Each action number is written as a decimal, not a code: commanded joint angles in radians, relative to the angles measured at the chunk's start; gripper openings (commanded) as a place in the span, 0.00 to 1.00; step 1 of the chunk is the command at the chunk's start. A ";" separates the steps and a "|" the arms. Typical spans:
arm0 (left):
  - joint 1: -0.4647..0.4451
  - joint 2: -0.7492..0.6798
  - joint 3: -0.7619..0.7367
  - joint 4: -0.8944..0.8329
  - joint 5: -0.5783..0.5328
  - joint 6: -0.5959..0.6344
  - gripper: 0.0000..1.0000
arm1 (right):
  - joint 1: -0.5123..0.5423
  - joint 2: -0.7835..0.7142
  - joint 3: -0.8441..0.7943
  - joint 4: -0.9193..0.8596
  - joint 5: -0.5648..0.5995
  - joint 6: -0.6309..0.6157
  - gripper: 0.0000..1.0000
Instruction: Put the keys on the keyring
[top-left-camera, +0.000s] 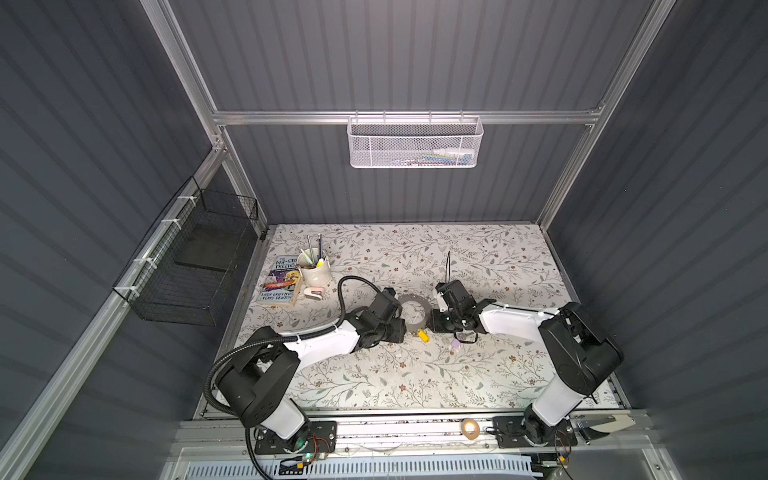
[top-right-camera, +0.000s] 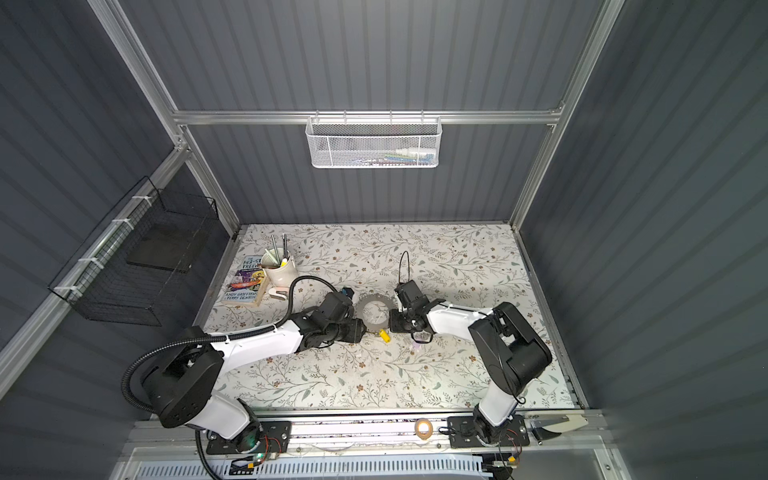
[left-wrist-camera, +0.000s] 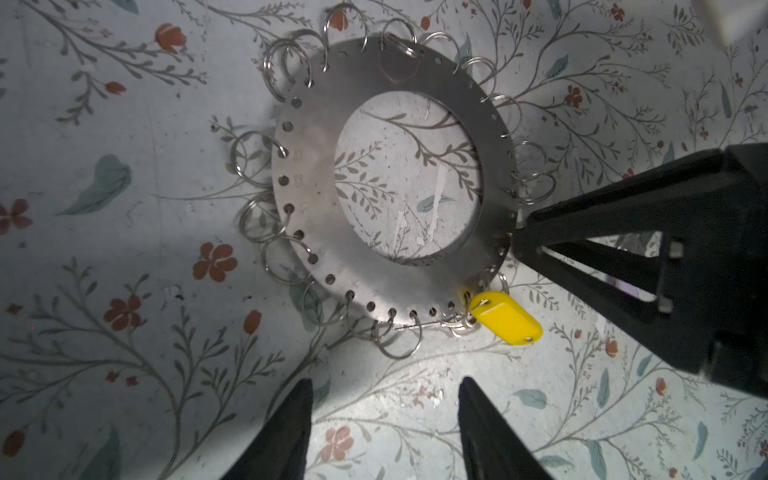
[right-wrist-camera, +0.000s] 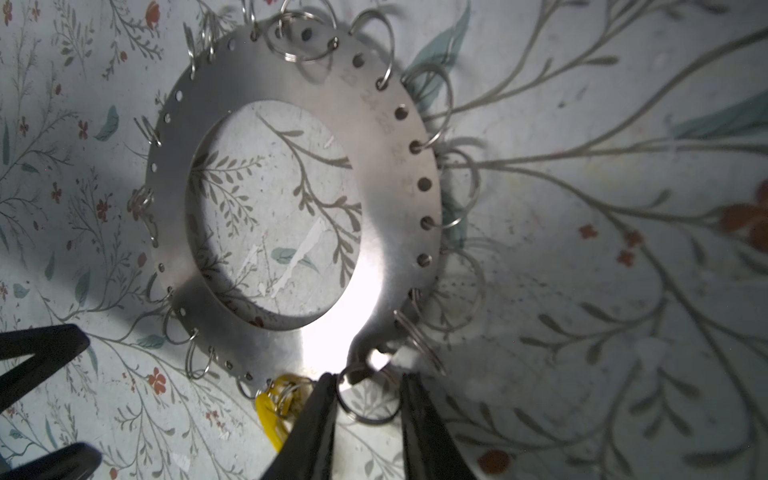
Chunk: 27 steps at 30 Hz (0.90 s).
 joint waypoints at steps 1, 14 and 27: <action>0.001 -0.055 -0.024 0.030 0.020 0.006 0.67 | 0.006 -0.002 0.025 -0.009 0.024 -0.025 0.30; 0.003 -0.214 -0.111 0.155 0.130 0.044 1.00 | 0.006 -0.002 0.039 -0.007 0.026 -0.055 0.26; 0.003 -0.214 -0.101 0.118 0.124 0.066 1.00 | 0.024 -0.008 0.041 0.017 -0.028 -0.081 0.24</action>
